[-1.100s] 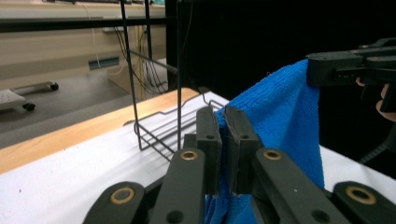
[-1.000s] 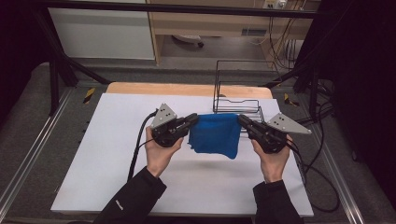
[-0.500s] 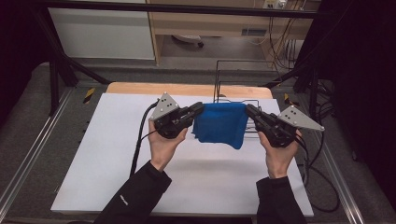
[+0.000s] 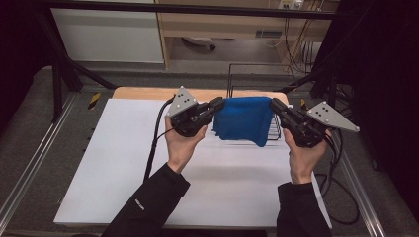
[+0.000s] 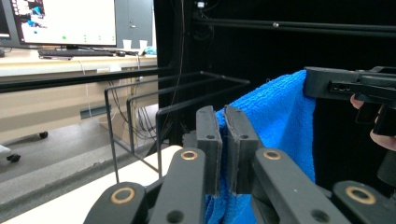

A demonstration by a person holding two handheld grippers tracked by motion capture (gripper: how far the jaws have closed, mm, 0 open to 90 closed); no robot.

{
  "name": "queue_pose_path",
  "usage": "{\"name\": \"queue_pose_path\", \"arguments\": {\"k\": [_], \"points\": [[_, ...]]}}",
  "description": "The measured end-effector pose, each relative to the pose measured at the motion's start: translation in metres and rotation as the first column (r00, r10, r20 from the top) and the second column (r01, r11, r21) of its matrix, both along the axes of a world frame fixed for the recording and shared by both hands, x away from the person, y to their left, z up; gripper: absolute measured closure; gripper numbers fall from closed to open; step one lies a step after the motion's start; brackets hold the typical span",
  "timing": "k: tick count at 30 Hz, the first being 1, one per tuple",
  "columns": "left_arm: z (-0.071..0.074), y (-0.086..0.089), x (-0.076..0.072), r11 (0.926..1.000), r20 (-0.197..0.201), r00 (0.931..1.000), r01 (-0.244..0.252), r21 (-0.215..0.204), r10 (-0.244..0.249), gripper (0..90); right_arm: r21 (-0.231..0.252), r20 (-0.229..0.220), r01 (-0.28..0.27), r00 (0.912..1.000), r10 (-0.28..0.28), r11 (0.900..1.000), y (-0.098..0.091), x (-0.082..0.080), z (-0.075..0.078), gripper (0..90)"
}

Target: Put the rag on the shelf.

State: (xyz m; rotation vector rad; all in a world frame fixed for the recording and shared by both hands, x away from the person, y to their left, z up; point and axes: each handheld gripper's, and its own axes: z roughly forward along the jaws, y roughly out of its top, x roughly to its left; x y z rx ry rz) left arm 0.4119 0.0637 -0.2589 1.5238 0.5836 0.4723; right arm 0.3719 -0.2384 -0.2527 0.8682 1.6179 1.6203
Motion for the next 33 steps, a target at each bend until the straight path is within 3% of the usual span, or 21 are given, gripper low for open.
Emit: {"name": "queue_pose_path", "arguments": {"k": [20, 33], "points": [[0.039, -0.023, 0.019, 0.9994, 0.042, 0.9991, 0.002, -0.035, 0.000, 85.1, 0.001, 0.047, 0.054, 0.9974, -0.054, 0.9985, -0.017, 0.012, 0.038, 86.8], [0.065, -0.037, 0.032, 0.9988, 0.074, 0.9970, -0.021, -0.044, 0.025, 85.1, 0.011, 0.081, 0.075, 0.9938, -0.075, 0.9971, -0.026, 0.026, 0.066, 86.8]]}}
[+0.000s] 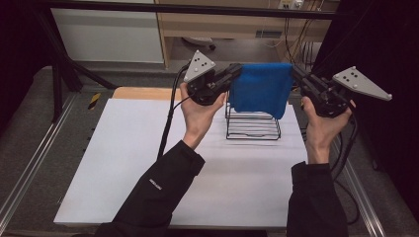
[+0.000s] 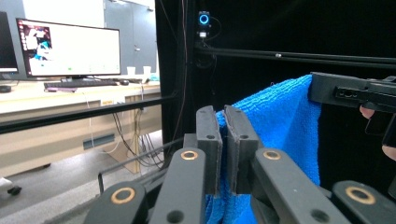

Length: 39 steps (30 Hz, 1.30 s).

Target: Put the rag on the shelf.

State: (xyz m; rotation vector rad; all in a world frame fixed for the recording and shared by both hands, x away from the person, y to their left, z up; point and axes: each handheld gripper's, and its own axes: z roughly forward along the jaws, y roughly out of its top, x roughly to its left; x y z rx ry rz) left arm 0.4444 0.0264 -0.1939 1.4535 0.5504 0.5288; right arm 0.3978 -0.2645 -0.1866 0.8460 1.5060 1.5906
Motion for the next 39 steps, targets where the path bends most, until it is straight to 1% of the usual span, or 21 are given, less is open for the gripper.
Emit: {"name": "queue_pose_path", "arguments": {"k": [3, 6, 12, 16, 21, 26, 27, 28, 32, 36, 39], "points": [[0.007, -0.005, 0.004, 1.0000, -0.001, 1.0000, -0.003, -0.006, 0.003, 85.1, 0.003, 0.005, 0.009, 0.9999, -0.009, 1.0000, -0.003, 0.003, 0.006, 86.8], [0.013, -0.010, 0.008, 0.9999, 0.006, 1.0000, -0.007, -0.007, 0.007, 85.1, 0.011, 0.005, 0.017, 0.9998, -0.017, 0.9998, -0.007, 0.007, 0.010, 86.8], [0.023, -0.014, 0.015, 0.9997, 0.002, 1.0000, -0.005, -0.024, 0.005, 85.1, 0.015, 0.005, 0.025, 0.9997, -0.025, 0.9996, -0.012, 0.013, 0.015, 86.8], [0.029, -0.018, 0.017, 0.9998, 0.016, 0.9998, -0.014, -0.017, 0.015, 85.2, 0.024, 0.010, 0.030, 0.9995, -0.031, 0.9993, -0.015, 0.018, 0.020, 86.9], [0.035, -0.020, 0.021, 0.9994, 0.015, 0.9997, -0.019, -0.028, 0.020, 85.2, 0.023, 0.011, 0.034, 0.9994, -0.034, 0.9992, -0.016, 0.024, 0.025, 86.9], [0.042, -0.021, 0.027, 0.9989, 0.025, 0.9992, -0.030, -0.035, 0.031, 85.2, 0.019, 0.018, 0.033, 0.9993, -0.034, 0.9993, -0.016, 0.031, 0.031, 86.9], [0.044, -0.020, 0.028, 0.9990, 0.026, 0.9991, -0.034, -0.031, 0.034, 85.2, 0.017, 0.022, 0.035, 0.9991, -0.035, 0.9992, -0.016, 0.032, 0.033, 86.9], [0.045, -0.020, 0.029, 0.9987, 0.024, 0.9991, -0.034, -0.037, 0.035, 85.2, 0.017, 0.022, 0.034, 0.9992, -0.035, 0.9993, -0.016, 0.034, 0.034, 86.9], [0.049, -0.020, 0.034, 0.9976, 0.023, 0.9989, -0.038, -0.057, 0.040, 85.2, 0.023, 0.025, 0.036, 0.9990, -0.036, 0.9991, -0.015, 0.041, 0.039, 86.8], [0.051, -0.020, 0.039, 0.9976, 0.038, 0.9980, -0.049, -0.050, 0.051, 85.2, 0.029, 0.023, 0.037, 0.9990, -0.038, 0.9989, -0.014, 0.047, 0.043, 86.9], [0.051, -0.019, 0.046, 0.9969, 0.030, 0.9978, -0.057, -0.054, 0.059, 85.2, 0.017, 0.020, 0.043, 0.9989, -0.043, 0.9989, -0.012, 0.054, 0.045, 86.9]]}}
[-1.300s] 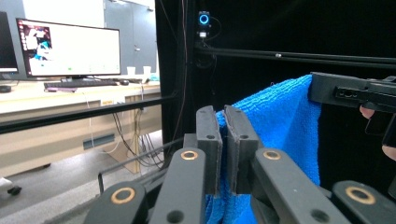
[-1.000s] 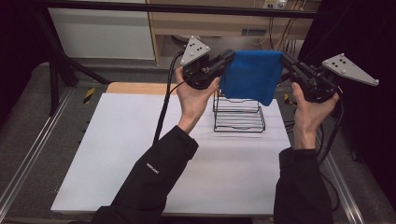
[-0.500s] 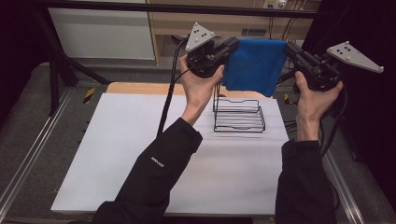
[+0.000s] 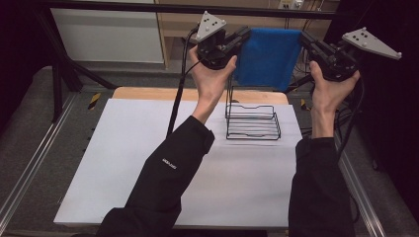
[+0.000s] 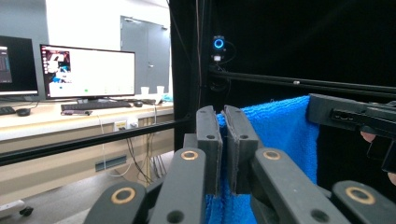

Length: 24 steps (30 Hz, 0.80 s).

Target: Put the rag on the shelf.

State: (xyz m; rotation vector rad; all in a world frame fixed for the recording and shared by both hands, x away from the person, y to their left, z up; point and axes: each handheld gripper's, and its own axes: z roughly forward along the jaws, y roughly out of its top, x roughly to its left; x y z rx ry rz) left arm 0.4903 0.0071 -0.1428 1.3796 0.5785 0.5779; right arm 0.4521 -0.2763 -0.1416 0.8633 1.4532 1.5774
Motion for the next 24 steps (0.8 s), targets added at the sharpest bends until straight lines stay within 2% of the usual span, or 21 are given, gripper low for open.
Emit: {"name": "queue_pose_path", "arguments": {"k": [7, 11, 13, 14, 19, 24], "points": [[-0.007, -0.002, 0.015, 0.9997, 0.004, 0.9998, -0.021, 0.012, 0.021, 85.2, -0.004, -0.011, 0.008, 0.9999, -0.008, 1.0000, 0.001, 0.018, -0.002, 86.8], [-0.012, -0.004, 0.024, 0.9989, 0.008, 0.9995, -0.030, 0.035, 0.029, 85.2, -0.010, -0.021, 0.016, 0.9996, -0.017, 0.9998, 0.001, 0.027, -0.006, 86.9], [-0.014, -0.003, 0.027, 0.9992, 0.006, 0.9997, -0.026, 0.030, 0.026, 85.2, -0.004, -0.022, 0.013, 0.9997, -0.013, 0.9999, 0.001, 0.031, -0.008, 86.9], [-0.015, -0.003, 0.028, 0.9987, 0.015, 0.9993, -0.035, 0.037, 0.034, 85.2, -0.009, -0.022, 0.013, 0.9997, -0.013, 0.9999, 0.001, 0.034, -0.010, 86.9], [-0.022, -0.004, 0.037, 0.9989, -0.005, 0.9996, -0.029, 0.038, 0.029, 85.2, -0.026, -0.023, 0.008, 0.9997, -0.009, 0.9996, 0.000, 0.043, -0.015, 86.8], [-0.031, -0.003, 0.041, 0.9981, 0.000, 0.9996, -0.030, 0.055, 0.030, 85.2, -0.040, -0.040, -0.008, 0.9992, 0.006, 0.9992, -0.002, 0.049, -0.021, 86.8]]}}
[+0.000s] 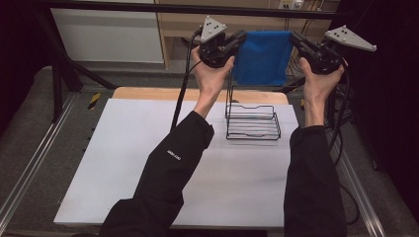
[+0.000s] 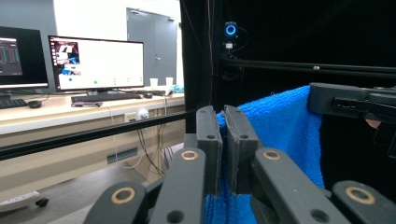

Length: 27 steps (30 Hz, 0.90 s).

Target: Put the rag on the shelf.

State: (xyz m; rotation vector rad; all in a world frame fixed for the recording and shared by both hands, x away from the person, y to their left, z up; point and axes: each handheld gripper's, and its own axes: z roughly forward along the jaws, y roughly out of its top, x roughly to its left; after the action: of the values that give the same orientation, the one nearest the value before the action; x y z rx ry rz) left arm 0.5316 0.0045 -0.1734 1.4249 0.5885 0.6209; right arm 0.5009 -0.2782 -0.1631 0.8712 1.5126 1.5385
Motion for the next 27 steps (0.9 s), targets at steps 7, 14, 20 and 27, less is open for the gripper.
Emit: {"name": "queue_pose_path", "arguments": {"k": [7, 14, 20, 27], "points": [[-0.022, 0.000, -0.001, 0.9992, -0.028, 0.9994, 0.023, 0.033, -0.022, 85.1, -0.034, -0.046, -0.001, 0.9990, 0.000, 0.9994, 0.000, -0.002, -0.014, 86.7], [-0.039, -0.001, -0.010, 0.9965, -0.037, 0.9978, 0.058, 0.061, -0.056, 85.1, -0.010, -0.091, -0.018, 0.9957, 0.017, 0.9998, -0.007, -0.016, -0.036, 86.5], [-0.042, -0.003, -0.019, 0.9923, -0.041, 0.9957, 0.087, 0.089, -0.083, 85.0, -0.017, -0.101, -0.032, 0.9945, 0.031, 0.9993, -0.013, -0.028, -0.041, 86.3], [-0.042, -0.007, -0.026, 0.9880, -0.046, 0.9942, 0.102, 0.116, -0.098, 84.9, -0.020, -0.112, -0.042, 0.9929, 0.040, 0.9989, -0.019, -0.037, -0.044, 86.3]]}}
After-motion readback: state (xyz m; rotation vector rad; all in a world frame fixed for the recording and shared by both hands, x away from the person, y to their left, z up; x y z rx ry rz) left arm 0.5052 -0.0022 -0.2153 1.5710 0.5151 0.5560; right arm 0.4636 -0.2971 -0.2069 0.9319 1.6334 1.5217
